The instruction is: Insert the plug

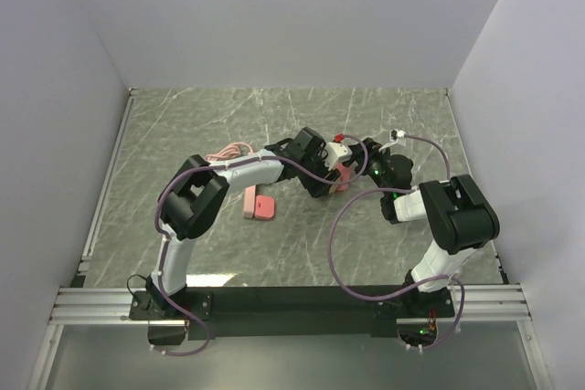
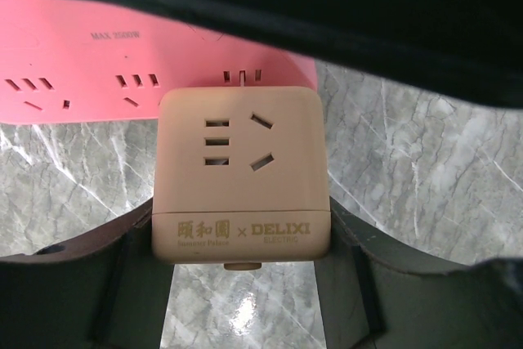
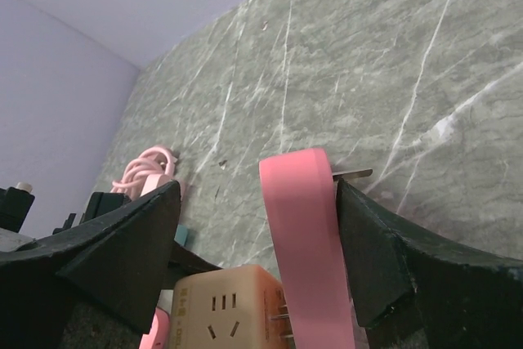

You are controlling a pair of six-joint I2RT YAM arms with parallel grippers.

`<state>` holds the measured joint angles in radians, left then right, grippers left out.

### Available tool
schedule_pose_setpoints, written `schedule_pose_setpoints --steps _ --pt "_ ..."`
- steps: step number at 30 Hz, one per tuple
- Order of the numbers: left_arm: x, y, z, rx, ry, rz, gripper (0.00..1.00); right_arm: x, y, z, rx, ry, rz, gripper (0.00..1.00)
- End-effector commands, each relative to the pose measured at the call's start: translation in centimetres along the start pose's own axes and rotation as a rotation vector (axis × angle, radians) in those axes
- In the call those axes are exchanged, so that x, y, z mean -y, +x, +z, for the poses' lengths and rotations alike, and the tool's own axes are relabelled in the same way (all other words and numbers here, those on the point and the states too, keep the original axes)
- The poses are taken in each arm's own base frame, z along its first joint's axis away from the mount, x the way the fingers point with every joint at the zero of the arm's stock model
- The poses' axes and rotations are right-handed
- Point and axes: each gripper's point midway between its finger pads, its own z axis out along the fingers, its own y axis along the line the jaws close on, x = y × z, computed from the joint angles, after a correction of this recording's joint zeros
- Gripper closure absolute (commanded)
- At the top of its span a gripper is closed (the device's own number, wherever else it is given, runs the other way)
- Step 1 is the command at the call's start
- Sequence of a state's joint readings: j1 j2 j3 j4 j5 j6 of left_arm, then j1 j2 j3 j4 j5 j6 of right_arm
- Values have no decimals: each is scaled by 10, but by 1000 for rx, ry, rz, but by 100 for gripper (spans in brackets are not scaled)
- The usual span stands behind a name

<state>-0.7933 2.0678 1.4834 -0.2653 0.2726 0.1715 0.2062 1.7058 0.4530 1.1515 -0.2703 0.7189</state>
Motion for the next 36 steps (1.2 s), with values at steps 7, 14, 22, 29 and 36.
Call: schedule_pose_setpoints --steps 7,14,22,29,36 --pt "-30 -35 14 137 -90 66 100 37 138 -75 -498 231 185 15" --pt "-32 -36 13 145 -90 62 100 24 108 -76 -387 213 138 8" --pt "-34 -34 12 144 -91 62 100 28 87 -65 -305 215 88 7" --pt "-37 -31 10 147 -88 59 100 20 52 -55 -190 203 23 7" --pt "-39 -31 10 157 -83 55 100 15 25 -42 -113 195 11 7"
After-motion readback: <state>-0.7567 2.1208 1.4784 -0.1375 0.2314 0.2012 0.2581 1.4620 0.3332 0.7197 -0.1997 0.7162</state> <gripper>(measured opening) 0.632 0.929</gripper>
